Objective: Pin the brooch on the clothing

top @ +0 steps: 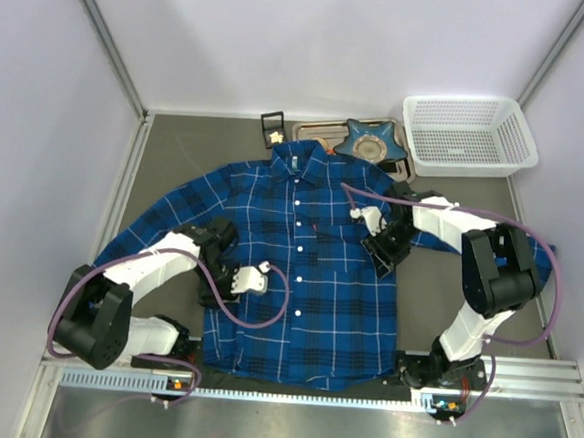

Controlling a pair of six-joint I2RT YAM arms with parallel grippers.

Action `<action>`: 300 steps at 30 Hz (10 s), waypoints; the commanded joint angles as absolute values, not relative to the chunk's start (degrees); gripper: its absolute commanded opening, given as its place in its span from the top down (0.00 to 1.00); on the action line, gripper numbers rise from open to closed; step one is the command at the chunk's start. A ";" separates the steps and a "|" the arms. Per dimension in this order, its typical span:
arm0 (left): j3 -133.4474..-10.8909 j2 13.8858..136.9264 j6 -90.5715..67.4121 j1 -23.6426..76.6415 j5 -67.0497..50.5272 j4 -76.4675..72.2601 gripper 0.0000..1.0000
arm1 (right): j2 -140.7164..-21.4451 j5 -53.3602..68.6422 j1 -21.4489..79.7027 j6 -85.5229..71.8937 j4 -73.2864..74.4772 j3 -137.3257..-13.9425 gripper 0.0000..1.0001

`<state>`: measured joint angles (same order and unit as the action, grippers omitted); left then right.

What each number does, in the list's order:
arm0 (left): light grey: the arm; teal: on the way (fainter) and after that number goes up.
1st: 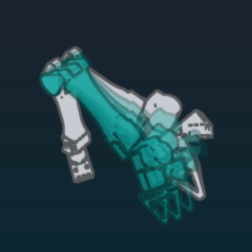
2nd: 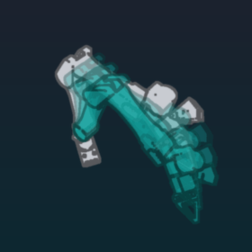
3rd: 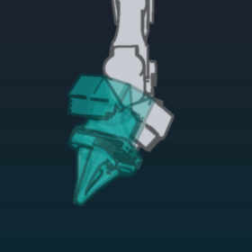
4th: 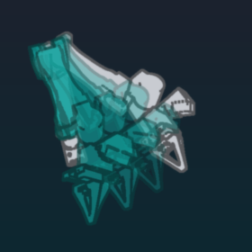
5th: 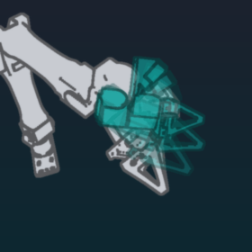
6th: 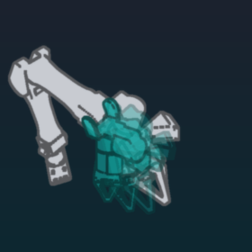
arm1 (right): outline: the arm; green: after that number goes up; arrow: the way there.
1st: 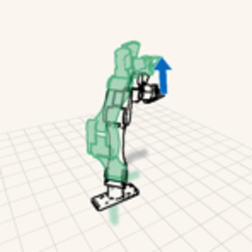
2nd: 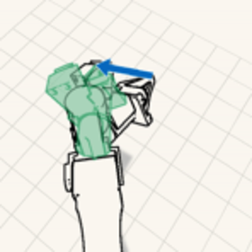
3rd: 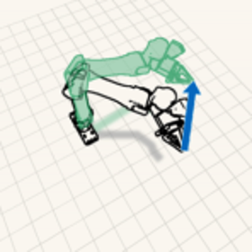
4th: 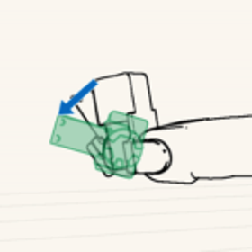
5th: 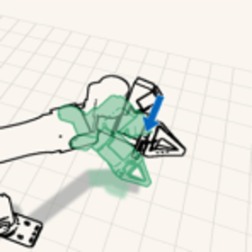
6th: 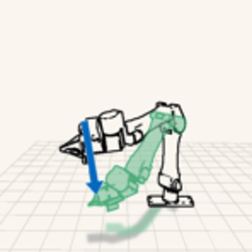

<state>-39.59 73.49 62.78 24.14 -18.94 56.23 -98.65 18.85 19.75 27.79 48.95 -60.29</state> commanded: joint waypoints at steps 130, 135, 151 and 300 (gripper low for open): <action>-59.84 101.49 26.29 10.37 -25.32 46.42 0.62 | -110.39 4.93 28.48 33.48 34.01 -68.37 0.67; -68.17 109.40 19.27 10.28 -25.57 41.66 0.68 | -115.13 1.59 25.67 35.15 33.84 -74.60 0.67; -69.26 113.12 13.71 10.99 -28.13 40.26 0.71 | -92.48 30.22 41.09 27.18 45.79 -81.13 0.55; -71.01 109.61 14.32 10.81 -26.98 40.34 0.52 | -98.11 45.09 56.46 15.28 34.43 -81.30 0.37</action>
<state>-70.22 110.63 9.13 10.81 -35.07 45.76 -112.49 40.64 64.95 12.43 29.10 -80.93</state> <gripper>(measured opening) 0.439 0.602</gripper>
